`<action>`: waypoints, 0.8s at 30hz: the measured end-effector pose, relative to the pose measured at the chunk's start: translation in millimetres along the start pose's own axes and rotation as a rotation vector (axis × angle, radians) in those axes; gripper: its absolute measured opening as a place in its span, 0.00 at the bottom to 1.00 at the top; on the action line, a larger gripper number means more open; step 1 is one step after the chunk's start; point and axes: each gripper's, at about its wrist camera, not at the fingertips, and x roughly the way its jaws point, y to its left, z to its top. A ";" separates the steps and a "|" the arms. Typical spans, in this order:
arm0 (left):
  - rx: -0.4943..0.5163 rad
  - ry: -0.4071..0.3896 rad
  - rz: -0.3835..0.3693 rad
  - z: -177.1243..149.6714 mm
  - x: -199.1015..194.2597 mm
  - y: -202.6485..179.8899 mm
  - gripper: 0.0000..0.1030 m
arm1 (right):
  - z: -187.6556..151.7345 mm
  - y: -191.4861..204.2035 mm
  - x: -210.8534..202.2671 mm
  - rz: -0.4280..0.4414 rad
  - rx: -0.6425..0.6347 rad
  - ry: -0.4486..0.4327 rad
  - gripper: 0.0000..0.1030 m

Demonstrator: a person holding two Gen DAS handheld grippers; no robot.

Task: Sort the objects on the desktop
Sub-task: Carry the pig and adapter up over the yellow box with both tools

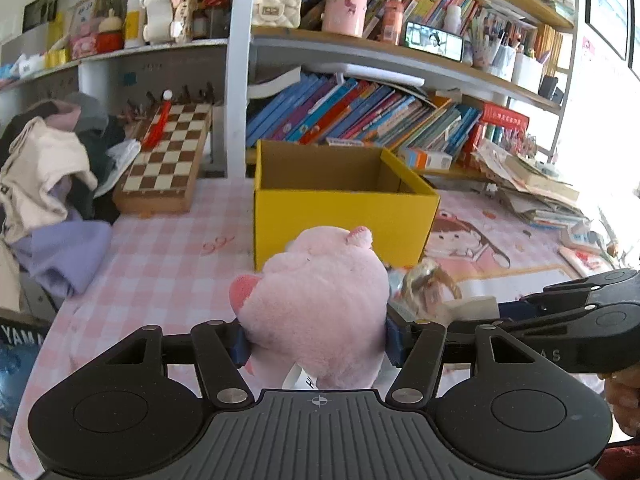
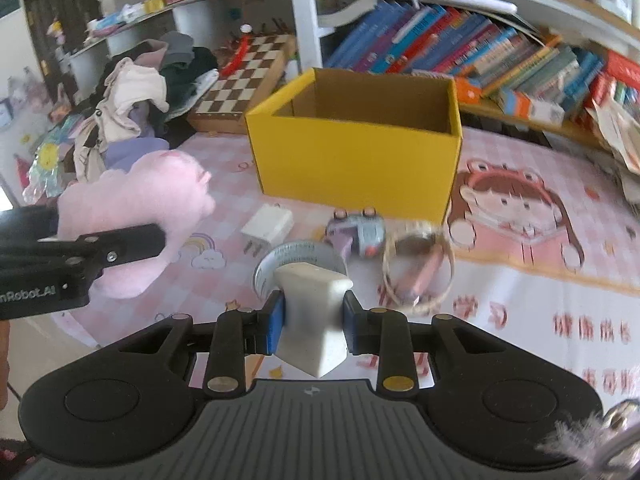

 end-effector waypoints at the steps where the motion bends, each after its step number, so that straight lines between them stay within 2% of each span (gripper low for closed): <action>1: 0.000 -0.003 0.002 3.2 2.9 -1.4 0.58 | 3.5 -2.2 1.3 0.004 -0.010 -0.002 0.27; 15: -0.011 -0.022 0.013 42.7 41.2 -13.3 0.58 | 51.6 -52.7 19.7 0.044 -0.013 -0.039 0.27; 24: 0.043 -0.055 0.021 79.6 63.0 -20.6 0.59 | 95.3 -74.5 31.6 0.079 -0.055 -0.091 0.27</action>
